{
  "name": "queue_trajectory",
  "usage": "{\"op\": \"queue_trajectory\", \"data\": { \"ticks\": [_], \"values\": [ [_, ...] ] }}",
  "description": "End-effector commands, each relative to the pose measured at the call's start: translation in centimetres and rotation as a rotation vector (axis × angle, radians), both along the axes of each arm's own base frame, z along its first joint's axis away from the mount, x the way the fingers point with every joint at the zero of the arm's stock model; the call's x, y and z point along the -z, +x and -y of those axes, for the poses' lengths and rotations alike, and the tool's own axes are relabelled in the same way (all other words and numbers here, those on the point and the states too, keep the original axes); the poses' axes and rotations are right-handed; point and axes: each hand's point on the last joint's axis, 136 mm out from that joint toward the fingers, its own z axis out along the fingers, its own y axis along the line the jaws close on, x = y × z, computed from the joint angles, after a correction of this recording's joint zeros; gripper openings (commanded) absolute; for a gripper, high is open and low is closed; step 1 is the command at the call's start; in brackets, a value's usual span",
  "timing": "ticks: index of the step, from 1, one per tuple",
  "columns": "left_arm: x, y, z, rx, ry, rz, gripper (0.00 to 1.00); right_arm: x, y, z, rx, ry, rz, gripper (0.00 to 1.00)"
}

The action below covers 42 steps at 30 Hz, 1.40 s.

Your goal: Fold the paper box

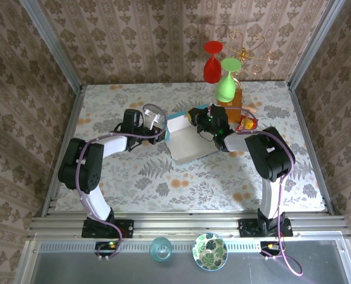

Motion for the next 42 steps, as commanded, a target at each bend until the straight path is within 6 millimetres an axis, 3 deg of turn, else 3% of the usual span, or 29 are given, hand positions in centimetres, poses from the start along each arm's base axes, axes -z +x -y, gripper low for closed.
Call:
{"op": "queue_trajectory", "data": {
  "ticks": [1,17,26,42],
  "values": [
    [0.1,0.7,0.2,-0.006,0.009,0.048,0.23,2.3,-0.4,-0.6,-0.038,-0.029,-0.056,0.0],
    [0.9,2.0,0.4,-0.121,0.041,0.046,0.24,3.6,-1.0,-0.4,-0.04,-0.049,-0.054,0.0],
    [1.0,2.9,-0.6,-0.22,0.056,0.049,0.3,4.5,-1.4,-0.2,-0.032,-0.051,-0.057,0.0],
    [0.8,4.2,0.2,-0.216,0.037,0.055,0.28,5.0,-1.0,-0.8,-0.037,-0.061,-0.067,0.0]
  ]
}}
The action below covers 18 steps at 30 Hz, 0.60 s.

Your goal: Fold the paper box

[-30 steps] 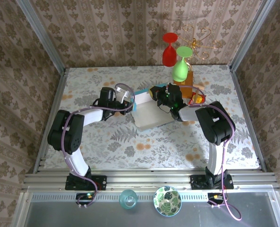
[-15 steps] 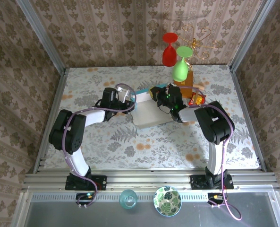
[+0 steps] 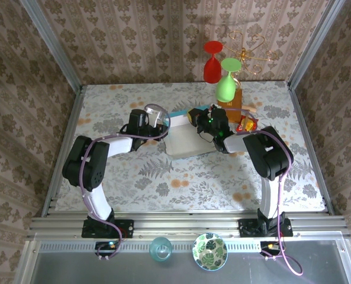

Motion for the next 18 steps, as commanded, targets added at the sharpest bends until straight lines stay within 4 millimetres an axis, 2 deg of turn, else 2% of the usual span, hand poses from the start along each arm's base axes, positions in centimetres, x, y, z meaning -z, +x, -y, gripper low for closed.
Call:
{"op": "queue_trajectory", "data": {
  "ticks": [1,9,18],
  "values": [
    [0.2,1.3,0.0,-0.032,0.002,0.005,0.27,4.5,-1.0,-1.0,-0.045,-0.063,-0.098,0.0],
    [0.1,2.1,0.2,-0.04,-0.002,0.001,0.23,4.6,0.0,-1.2,-0.016,-0.035,-0.071,0.0],
    [0.3,3.4,0.2,-0.075,0.007,0.0,0.2,5.3,0.0,-1.7,-0.022,-0.036,-0.1,0.0]
  ]
}}
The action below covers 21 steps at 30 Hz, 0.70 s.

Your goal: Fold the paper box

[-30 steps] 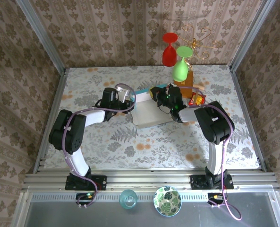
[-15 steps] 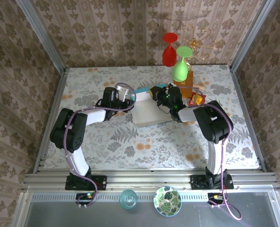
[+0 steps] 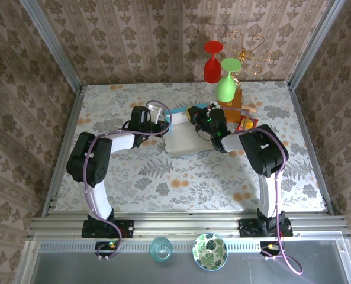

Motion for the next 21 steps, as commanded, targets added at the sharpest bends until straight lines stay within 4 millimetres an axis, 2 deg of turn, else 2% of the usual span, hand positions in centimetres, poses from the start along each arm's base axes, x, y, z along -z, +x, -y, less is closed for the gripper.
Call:
{"op": "queue_trajectory", "data": {
  "ticks": [1,12,18,21],
  "values": [
    [0.34,1.46,-0.44,-0.055,0.016,0.001,0.2,5.33,-1.45,-1.47,-0.057,-0.054,-0.148,0.0],
    [0.06,1.74,-0.53,-0.06,-0.003,0.048,0.15,5.21,-0.86,-1.69,-0.054,-0.044,-0.166,0.0],
    [-0.19,1.94,-0.74,-0.062,-0.015,0.113,0.26,4.92,-0.71,-1.76,-0.049,-0.032,-0.178,0.0],
    [0.07,2.13,-1.12,-0.081,-0.024,0.126,0.28,4.7,-0.65,-1.84,-0.047,-0.026,-0.184,0.0]
  ]
}}
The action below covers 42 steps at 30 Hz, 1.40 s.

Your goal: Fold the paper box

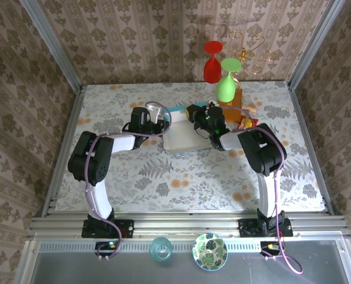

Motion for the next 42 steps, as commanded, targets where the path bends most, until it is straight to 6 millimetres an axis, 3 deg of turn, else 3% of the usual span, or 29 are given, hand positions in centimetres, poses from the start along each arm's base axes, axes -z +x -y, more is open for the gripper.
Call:
{"op": "queue_trajectory", "data": {
  "ticks": [1,11,19,30,32,36,42],
  "values": [
    [0.2,1.4,-1.1,-0.063,-0.012,0.045,0.29,4.7,-1.5,-1.4,-0.057,-0.041,-0.159,0.0],
    [-0.2,2.6,-1.5,-0.124,-0.048,0.038,0.33,4.6,-1.4,-1.7,-0.07,-0.041,-0.179,0.0],
    [-0.5,3.7,-1.3,-0.143,-0.071,0.017,0.2,4.7,-1.5,-1.9,-0.08,-0.037,-0.187,0.0],
    [-0.7,3.7,-1.1,-0.15,-0.082,0.01,0.11,4.4,-1.5,-1.6,-0.064,-0.046,-0.19,0.0],
    [-0.9,3.2,-1.3,-0.151,-0.082,0.008,0.13,3.7,-1.5,-1.3,-0.049,-0.055,-0.181,0.0],
    [-2.4,1.3,-1.9,-0.16,-0.122,0.004,0.29,2.1,-2.2,-0.2,0.0,-0.083,-0.176,0.0],
    [-6.2,-6.2,-1.9,-0.124,-0.261,-0.054,0.38,0.1,-5.4,1.8,0.053,-0.18,-0.287,0.0]
  ]
}}
